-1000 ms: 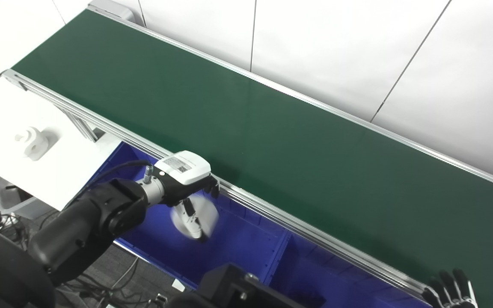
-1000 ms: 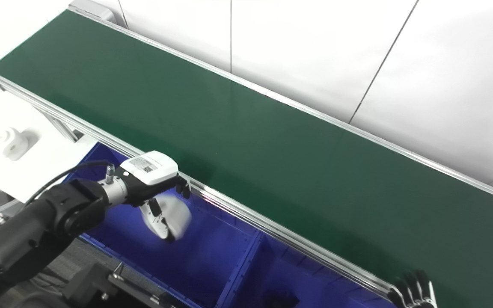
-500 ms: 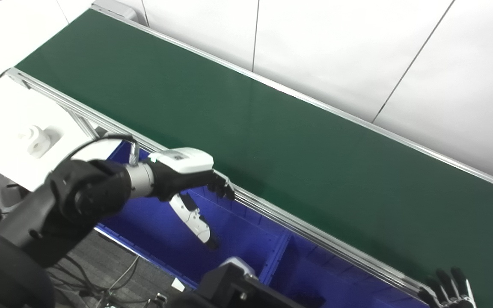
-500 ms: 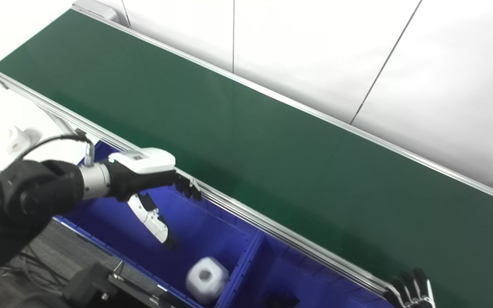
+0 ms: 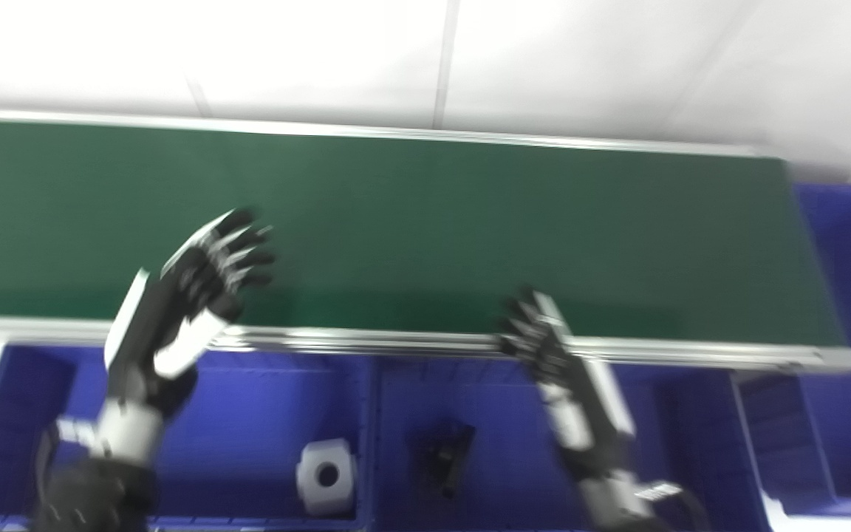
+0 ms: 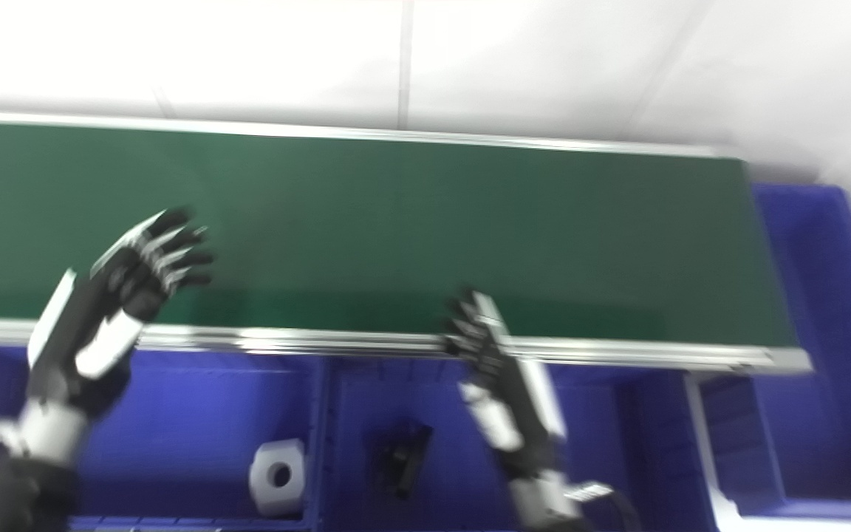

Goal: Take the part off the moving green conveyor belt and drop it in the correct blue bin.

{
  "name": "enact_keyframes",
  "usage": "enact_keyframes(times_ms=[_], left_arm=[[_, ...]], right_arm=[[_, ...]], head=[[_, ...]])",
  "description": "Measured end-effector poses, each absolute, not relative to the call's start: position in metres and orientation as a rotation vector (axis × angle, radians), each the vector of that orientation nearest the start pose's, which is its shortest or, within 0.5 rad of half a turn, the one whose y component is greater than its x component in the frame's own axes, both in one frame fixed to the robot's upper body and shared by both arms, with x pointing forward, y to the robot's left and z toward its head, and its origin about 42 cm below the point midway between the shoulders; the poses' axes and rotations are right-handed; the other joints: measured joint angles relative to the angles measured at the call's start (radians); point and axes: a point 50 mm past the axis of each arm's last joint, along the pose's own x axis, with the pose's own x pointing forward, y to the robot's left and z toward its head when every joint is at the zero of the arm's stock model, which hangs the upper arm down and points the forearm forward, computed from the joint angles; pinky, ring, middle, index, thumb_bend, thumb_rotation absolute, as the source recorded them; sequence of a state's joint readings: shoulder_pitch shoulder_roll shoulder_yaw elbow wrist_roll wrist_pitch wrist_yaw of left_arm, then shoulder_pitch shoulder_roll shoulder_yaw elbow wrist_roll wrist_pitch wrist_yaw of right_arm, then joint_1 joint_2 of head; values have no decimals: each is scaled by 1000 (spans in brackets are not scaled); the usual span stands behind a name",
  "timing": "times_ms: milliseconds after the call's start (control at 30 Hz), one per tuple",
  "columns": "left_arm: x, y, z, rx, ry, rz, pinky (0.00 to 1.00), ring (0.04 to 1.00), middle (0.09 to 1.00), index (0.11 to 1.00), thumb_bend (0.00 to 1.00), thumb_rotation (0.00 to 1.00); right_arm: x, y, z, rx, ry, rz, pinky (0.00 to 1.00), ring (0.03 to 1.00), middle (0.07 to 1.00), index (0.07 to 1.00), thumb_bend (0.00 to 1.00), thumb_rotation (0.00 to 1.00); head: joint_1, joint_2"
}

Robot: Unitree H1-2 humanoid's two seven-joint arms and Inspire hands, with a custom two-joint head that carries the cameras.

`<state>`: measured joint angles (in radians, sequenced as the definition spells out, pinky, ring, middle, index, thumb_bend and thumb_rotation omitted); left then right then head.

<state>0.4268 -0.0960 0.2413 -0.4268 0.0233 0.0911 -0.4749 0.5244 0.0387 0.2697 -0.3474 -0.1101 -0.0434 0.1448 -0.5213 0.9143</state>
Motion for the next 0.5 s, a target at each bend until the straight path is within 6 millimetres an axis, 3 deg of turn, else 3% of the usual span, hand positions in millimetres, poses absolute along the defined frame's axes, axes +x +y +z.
enact_keyframes(times_ms=[100,200,267,400,500], left_arm=[[134,279,92,189,144,-163,949,963,983,983,778,671],[140,304,96,296,125,-184,991,993,999,998,804,672],[150,302,101,317,70,-209,999,998,1000,1000,807,673],[156,276,99,274,47,-293,992,997,1000,1000,778,670],[152,273,99,277,47,-296,998,1000,1000,1000,756,669]], right_arm=[[119,-145,99,-5,94,229,871,934,983,1000,829,967],[118,-144,98,-14,101,197,876,933,984,1000,854,956],[115,-141,98,-12,106,187,875,933,985,1000,861,957],[112,-136,99,-3,111,184,873,933,984,1000,865,958],[105,-141,100,-2,121,169,867,927,976,1000,853,950]], head=[[-38,-3],[-49,-3],[-49,5],[-39,14],[24,34]])
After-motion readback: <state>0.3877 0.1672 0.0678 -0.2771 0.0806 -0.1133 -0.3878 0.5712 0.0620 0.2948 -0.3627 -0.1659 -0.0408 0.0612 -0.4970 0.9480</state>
